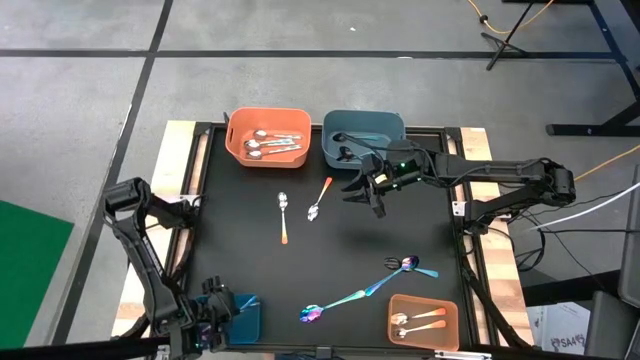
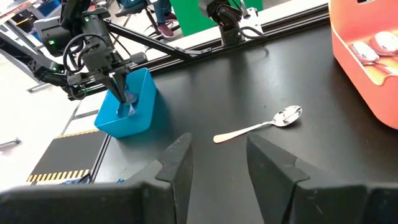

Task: Sort silverware by color (type)
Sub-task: Put the purple spoon into the bottom blue bin, then put the orange spoon into the bottom orange bin

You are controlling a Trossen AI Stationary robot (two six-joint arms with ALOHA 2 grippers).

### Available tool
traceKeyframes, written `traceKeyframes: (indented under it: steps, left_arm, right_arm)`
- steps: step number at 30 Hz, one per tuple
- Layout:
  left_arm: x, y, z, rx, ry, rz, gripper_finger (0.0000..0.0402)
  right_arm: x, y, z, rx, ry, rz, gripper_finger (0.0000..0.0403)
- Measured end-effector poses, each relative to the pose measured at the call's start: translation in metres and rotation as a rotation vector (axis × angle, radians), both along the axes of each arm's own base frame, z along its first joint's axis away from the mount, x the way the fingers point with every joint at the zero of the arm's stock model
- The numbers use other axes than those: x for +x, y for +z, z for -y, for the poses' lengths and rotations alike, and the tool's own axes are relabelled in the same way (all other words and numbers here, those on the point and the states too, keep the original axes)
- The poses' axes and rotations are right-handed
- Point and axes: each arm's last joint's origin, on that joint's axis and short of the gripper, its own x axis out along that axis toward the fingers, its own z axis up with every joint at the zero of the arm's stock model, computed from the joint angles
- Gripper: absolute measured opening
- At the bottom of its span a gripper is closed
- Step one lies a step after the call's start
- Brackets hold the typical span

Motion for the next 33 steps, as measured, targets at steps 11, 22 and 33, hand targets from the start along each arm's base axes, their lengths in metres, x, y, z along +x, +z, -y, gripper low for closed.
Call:
traceKeyframes:
  steps: [11, 22, 33]
  left_arm:
    - [-0.0001, -0.0004, -0.0005, -0.008, 0.007, -0.017, 0.0038]
    - [-0.0009, -0.0008, -0.0018, -0.029, 0.057, -0.024, 0.0070]
    - [-0.0008, -0.0002, -0.0016, -0.034, 0.057, -0.022, 0.0070]
  right_arm:
    - [0.0000, -0.0001, 0.0000, 0.000, -0.001, 0.000, 0.0138]
    - [0.0001, -0.0001, 0.0000, 0.000, -0.001, 0.000, 0.0138]
    - [0.0001, -0.0001, 0.0000, 0.000, -0.001, 0.000, 0.0138]
